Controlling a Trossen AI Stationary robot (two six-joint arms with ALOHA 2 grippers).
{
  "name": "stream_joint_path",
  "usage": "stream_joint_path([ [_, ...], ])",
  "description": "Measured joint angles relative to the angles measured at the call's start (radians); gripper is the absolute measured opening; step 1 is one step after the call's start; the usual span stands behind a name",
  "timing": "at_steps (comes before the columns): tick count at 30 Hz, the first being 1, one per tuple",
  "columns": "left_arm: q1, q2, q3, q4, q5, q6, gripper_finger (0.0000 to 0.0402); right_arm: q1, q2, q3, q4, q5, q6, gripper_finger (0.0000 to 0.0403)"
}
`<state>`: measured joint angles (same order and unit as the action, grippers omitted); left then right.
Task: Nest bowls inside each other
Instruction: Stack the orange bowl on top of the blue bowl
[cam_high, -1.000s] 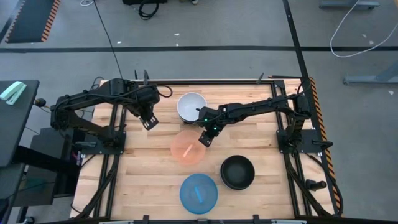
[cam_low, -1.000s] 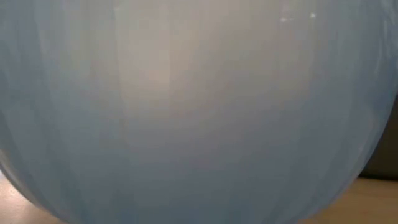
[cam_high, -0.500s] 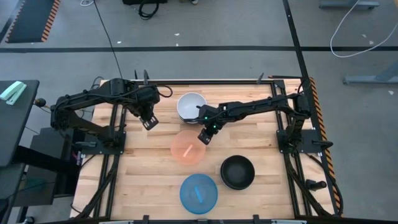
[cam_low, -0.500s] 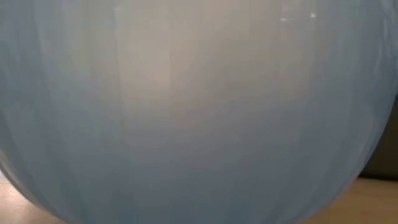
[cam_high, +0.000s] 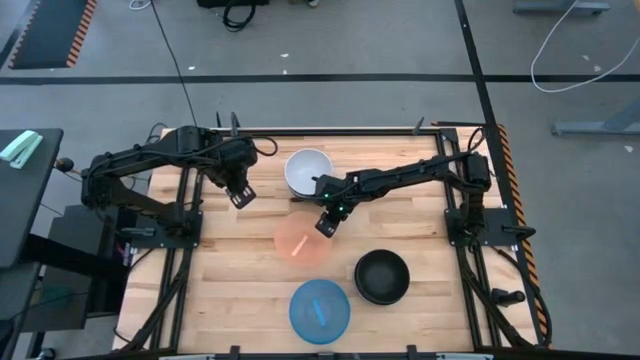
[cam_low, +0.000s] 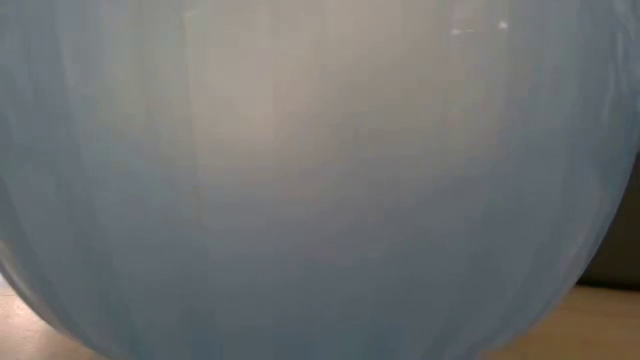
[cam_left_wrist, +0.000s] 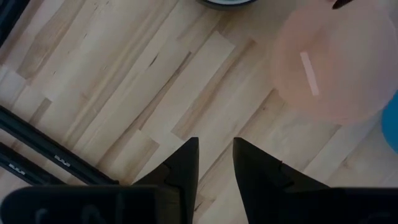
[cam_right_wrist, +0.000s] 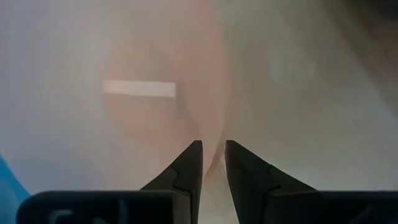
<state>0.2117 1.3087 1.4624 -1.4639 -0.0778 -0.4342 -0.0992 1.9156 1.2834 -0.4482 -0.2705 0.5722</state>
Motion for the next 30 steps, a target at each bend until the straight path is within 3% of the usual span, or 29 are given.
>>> stream_joint_path([
  [12, 0.000, 0.000, 0.000, 0.001, 0.000, 0.002, 0.0107, 0.010, 0.041, 0.000, 0.032, 0.003, 0.002, 0.0076],
  [20, 0.000, 0.000, 0.000, 0.001, 0.000, 0.003, 0.0107, 0.010, 0.041, 0.000, 0.051, 0.031, -0.018, 0.0012],
  [30, -0.013, 0.000, 0.000, 0.002, -0.015, 0.000, 0.0107, 0.010, 0.026, 0.000, 0.042, 0.070, -0.049, 0.0008],
])
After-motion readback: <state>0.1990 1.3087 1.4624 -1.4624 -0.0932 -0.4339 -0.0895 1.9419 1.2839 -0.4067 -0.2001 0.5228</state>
